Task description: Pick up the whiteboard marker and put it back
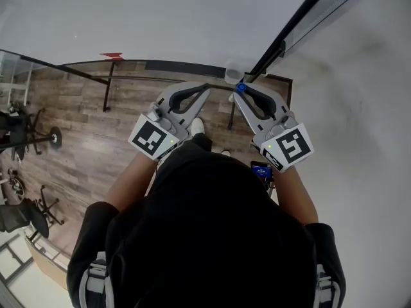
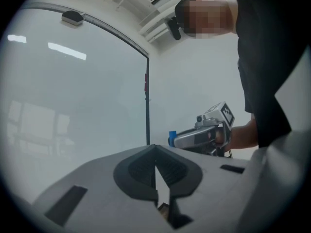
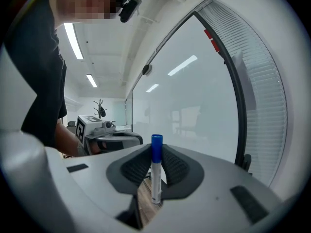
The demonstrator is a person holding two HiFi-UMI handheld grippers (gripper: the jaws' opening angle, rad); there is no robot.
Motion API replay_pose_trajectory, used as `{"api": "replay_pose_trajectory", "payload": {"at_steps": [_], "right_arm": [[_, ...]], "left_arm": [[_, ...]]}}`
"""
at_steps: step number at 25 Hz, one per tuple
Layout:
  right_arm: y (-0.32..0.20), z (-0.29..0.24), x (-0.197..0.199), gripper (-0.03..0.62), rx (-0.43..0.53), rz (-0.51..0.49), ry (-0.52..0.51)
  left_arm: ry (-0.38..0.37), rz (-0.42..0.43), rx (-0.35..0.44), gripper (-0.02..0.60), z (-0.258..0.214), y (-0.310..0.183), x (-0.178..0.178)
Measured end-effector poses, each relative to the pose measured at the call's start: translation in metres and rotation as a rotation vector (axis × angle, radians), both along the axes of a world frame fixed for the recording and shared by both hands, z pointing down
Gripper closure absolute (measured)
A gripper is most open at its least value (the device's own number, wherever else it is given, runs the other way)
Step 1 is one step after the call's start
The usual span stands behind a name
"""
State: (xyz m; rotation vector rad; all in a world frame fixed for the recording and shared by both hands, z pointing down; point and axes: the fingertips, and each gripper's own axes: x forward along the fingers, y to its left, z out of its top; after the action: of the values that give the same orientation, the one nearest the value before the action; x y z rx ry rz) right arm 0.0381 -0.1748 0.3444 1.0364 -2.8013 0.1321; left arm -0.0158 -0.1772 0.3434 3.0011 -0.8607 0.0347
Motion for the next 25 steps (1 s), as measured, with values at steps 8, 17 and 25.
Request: {"api": "replay_pose_trajectory", "payload": {"at_steps": [8,17,25], "right_arm": [[0.031,-0.028,0.005,0.531,0.022,-0.034,-0.057],[0.047,-0.041,0.015,0.531,0.042,-0.024,-0.036],[0.052,-0.037,0.018,0.531,0.030,-0.005,-0.036]], "left_arm": [[0.015,0.021,0.031,0.578,-0.025,0.029,0.012],[-0.009,0.060,0.045,0.578,-0.030,0.049,0.019],[-0.007,0.061,0.024,0.578,-0.026,0.054,0.018]]}}
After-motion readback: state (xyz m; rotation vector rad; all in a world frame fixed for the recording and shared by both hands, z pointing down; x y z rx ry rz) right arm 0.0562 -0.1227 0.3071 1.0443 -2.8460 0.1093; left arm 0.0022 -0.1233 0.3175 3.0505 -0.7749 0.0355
